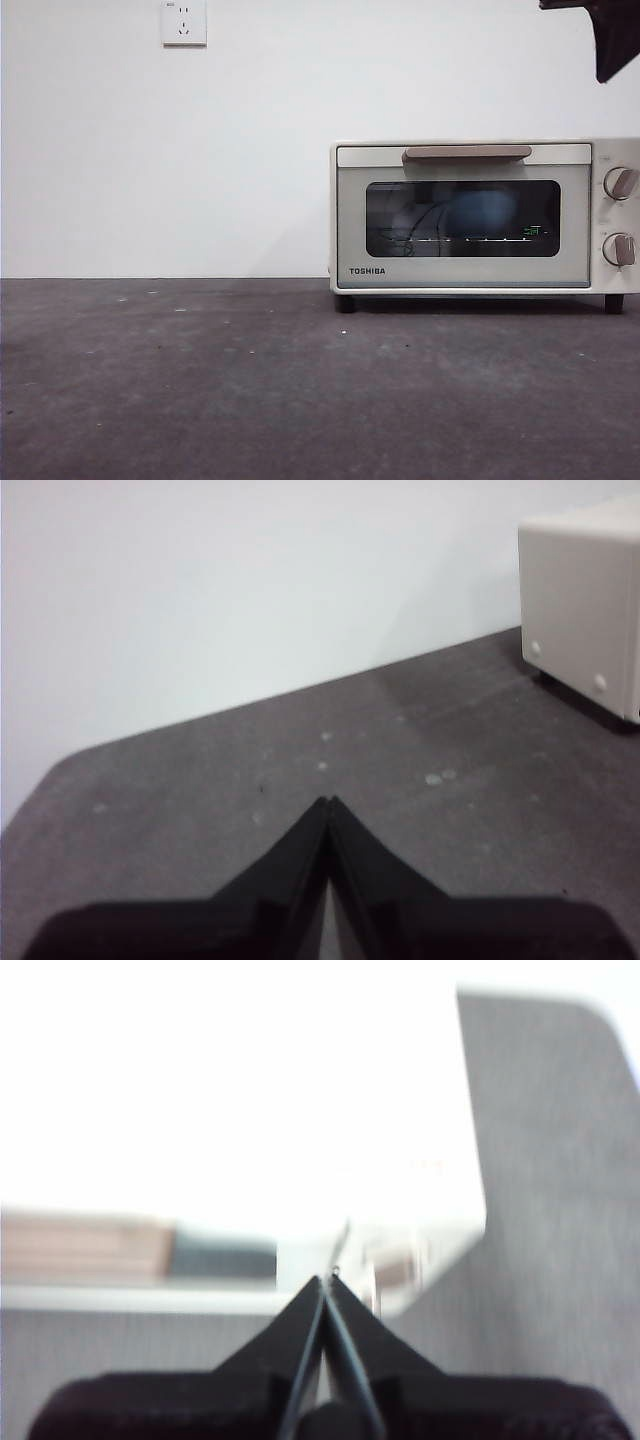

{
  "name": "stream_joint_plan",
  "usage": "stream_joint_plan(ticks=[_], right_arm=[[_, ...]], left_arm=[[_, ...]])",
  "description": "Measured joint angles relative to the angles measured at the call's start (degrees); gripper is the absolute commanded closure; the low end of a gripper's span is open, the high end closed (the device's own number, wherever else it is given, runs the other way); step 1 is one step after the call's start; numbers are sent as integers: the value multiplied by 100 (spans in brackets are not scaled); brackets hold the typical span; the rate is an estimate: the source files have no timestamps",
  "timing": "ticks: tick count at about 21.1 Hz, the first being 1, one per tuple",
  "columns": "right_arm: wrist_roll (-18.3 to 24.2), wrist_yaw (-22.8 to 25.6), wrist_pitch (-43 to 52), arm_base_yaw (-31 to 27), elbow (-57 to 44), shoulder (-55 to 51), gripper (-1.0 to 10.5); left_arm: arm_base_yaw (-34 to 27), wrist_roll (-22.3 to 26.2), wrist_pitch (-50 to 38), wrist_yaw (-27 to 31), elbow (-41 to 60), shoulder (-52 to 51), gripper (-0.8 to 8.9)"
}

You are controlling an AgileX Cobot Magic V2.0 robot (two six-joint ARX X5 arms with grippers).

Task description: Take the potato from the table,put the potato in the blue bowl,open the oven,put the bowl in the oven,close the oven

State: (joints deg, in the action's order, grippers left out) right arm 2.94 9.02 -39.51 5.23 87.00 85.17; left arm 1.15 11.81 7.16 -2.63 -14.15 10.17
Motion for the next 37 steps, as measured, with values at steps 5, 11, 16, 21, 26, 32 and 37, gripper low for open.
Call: stream_joint_plan(ticks=[5, 11, 16, 21, 26, 32, 37], right_arm=[[0, 0, 350, 0, 0, 0, 946], [0, 0, 352, 0, 0, 0, 946], [-2, 0, 352, 0, 0, 0, 946], [-2, 0, 352, 0, 0, 0, 946], [0, 0, 352, 0, 0, 0, 946], [0, 2, 352, 0, 0, 0, 946], [-2, 0, 352, 0, 0, 0, 946]], left_arm=[[-2, -153, -660, 13, 675, -304, 818], [-52, -588, -686, 249, 1217, -629, 817], [-85, -743, -317, 269, 1316, -804, 817], [-140, -782, 96, 267, 1314, -940, 817], [-140, -844, 332, 267, 1314, -981, 817], [-140, -966, 332, 264, 1314, -981, 817], [-140, -1054, 297, 240, 1314, -981, 817]])
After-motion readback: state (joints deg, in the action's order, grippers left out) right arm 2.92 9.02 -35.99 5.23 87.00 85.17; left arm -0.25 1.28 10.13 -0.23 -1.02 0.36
